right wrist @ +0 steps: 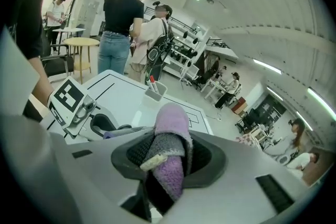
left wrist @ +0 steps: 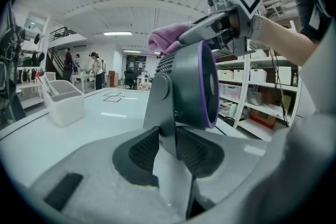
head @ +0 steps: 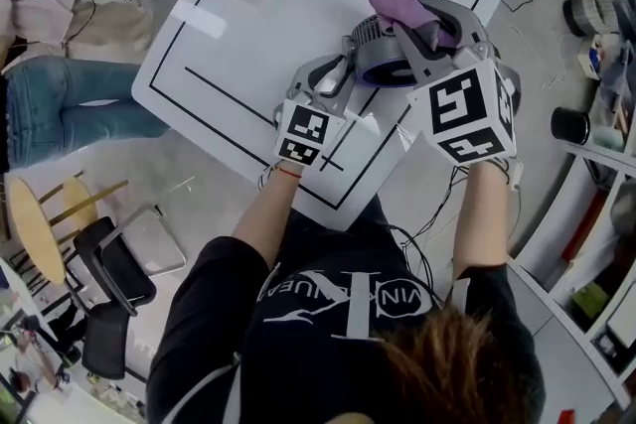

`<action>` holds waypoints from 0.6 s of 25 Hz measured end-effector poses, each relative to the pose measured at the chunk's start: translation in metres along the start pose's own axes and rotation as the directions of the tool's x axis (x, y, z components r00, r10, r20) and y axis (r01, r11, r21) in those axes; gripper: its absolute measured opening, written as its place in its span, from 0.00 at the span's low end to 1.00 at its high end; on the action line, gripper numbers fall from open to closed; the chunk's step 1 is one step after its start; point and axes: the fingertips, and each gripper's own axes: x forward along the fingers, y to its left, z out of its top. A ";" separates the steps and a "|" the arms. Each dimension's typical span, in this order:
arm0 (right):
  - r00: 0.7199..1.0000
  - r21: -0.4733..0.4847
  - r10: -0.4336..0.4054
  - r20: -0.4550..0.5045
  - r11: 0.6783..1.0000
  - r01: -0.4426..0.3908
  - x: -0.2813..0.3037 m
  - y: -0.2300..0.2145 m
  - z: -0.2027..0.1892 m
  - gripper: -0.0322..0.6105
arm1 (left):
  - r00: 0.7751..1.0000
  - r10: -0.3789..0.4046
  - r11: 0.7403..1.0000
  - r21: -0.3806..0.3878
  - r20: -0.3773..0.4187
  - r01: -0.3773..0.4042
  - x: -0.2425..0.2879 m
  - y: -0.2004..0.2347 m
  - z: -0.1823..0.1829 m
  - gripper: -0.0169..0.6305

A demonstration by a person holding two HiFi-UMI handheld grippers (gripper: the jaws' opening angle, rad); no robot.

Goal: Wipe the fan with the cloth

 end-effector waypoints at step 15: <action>0.991 0.315 -0.131 0.029 0.942 0.115 -0.018 -0.037 -0.068 0.25 | 1.000 -0.004 1.000 -0.015 0.009 0.004 0.001 0.002 -0.001 0.18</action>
